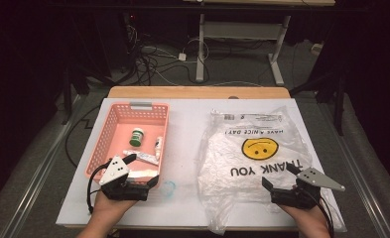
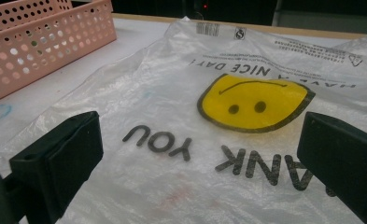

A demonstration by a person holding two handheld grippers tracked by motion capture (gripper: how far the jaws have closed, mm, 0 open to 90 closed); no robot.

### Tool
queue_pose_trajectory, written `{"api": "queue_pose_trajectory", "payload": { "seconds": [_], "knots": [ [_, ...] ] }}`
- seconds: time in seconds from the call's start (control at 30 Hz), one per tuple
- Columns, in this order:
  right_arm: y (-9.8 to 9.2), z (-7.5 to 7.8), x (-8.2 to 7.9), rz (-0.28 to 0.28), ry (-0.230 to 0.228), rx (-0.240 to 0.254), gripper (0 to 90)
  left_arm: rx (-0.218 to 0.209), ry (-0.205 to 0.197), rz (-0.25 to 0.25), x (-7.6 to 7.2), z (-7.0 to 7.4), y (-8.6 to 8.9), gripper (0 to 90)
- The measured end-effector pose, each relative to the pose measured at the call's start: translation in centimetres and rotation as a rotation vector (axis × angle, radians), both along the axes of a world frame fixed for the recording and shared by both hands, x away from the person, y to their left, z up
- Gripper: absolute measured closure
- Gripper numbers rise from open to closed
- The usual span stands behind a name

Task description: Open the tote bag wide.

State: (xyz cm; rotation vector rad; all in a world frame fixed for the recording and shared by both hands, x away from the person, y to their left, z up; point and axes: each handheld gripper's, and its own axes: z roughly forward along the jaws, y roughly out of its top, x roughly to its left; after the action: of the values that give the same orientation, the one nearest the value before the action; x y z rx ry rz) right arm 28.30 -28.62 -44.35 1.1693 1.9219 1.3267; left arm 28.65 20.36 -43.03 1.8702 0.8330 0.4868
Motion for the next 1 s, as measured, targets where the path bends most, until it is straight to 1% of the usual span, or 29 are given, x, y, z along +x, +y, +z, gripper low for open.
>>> {"api": "queue_pose_trajectory", "payload": {
  "seconds": [0.1, 0.23, 0.37, 0.5, 0.57, 0.6, 0.63, 0.67, 0.7, 0.73, 0.83, 0.87, 0.9, 0.93, 1.0],
  "knots": [
    [-0.1, 0.1, 0.0, -0.003, -0.002, -0.002, 0.8, -0.005, 0.004, -0.004, 0.0, 0.0, -0.1, 0.0],
    [-0.2, 0.3, -0.2, -0.002, -0.009, -0.012, 0.8, -0.032, 0.021, -0.012, 0.1, 0.1, -0.1, 0.0],
    [-0.1, 0.5, -0.3, 0.001, -0.014, -0.019, 0.8, -0.041, 0.021, -0.010, 0.1, 0.1, 0.1, 0.0],
    [-0.5, 1.4, -0.6, -0.015, -0.034, -0.049, 3.3, -0.056, 0.020, -0.009, 0.1, 0.3, 0.2, 0.0],
    [-1.2, 1.9, -0.7, -0.030, -0.039, -0.040, 5.0, -0.056, 0.017, -0.008, 0.0, 0.4, 0.2, 0.0],
    [-1.6, 2.1, -0.8, -0.042, -0.041, -0.032, 6.3, -0.046, 0.012, -0.012, 0.0, 0.4, 0.1, 0.0],
    [-2.0, 2.3, -1.0, -0.053, -0.041, -0.029, 8.1, -0.046, 0.012, -0.012, 0.0, 0.4, 0.1, 0.0],
    [-2.0, 2.3, -1.0, -0.053, -0.041, -0.029, 8.1, -0.044, 0.011, -0.015, 0.0, 0.5, 0.0, 0.0],
    [-2.6, 2.5, -1.1, -0.067, -0.038, -0.023, 9.9, -0.042, 0.014, -0.018, 0.0, 0.5, -0.2, 0.0],
    [-3.7, 2.6, -1.4, -0.095, -0.030, -0.013, 12.9, -0.043, 0.011, -0.022, 0.1, 0.6, -0.4, 0.0],
    [-5.4, 2.8, -1.9, -0.145, -0.018, -0.024, 16.9, -0.040, 0.010, -0.029, 0.2, 0.8, -0.7, 0.0],
    [-5.4, 2.8, -1.9, -0.145, -0.018, -0.024, 16.9, -0.038, 0.008, -0.033, 0.2, 0.9, -0.9, 0.0],
    [-5.9, 2.8, -2.1, -0.165, -0.010, -0.032, 18.2, -0.037, 0.007, -0.037, 0.3, 0.9, -1.1, 0.0],
    [-6.9, 2.7, -2.5, -0.196, 0.005, -0.038, 20.9, -0.036, 0.006, -0.045, 0.3, 1.1, -1.4, 0.0],
    [-7.8, 2.5, -2.8, -0.214, 0.023, -0.039, 26.2, -0.036, 0.003, -0.054, 0.4, 1.2, -1.7, 0.0]
  ]
}}
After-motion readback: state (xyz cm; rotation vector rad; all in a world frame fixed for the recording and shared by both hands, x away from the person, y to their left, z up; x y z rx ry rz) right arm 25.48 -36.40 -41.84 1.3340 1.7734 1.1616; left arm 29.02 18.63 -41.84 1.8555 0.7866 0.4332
